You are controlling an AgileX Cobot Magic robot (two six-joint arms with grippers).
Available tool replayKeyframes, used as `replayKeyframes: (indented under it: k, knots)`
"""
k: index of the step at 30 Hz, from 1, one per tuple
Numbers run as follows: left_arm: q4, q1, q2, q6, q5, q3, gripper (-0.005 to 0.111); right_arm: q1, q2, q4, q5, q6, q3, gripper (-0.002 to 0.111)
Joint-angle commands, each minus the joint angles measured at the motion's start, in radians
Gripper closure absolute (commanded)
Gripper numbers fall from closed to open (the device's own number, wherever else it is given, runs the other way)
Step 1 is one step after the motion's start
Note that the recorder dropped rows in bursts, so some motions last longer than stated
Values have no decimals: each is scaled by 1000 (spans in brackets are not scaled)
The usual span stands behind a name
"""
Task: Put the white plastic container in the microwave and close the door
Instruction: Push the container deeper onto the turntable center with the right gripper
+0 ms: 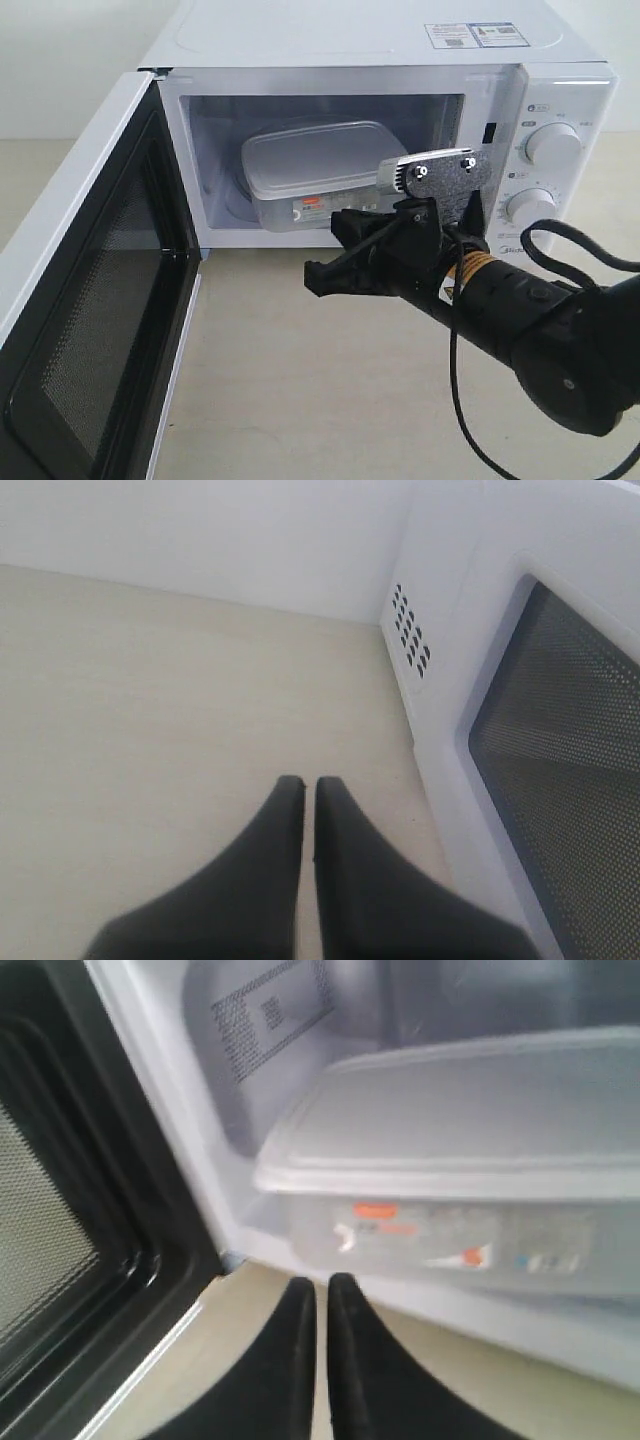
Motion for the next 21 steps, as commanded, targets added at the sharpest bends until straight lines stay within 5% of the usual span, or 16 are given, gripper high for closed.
replayKeyframes:
  k: [1,10,21]
  knots:
    - [1,5,-3,4,1,4,102,0,73,50,-134,-77,-9,108]
    - [1,5,-3,4,1,4,102,0,206,63,-157,-47,-117,108]
    - [1,5,-3,4,1,4,102,0,319,151,104,-134,-388,108]
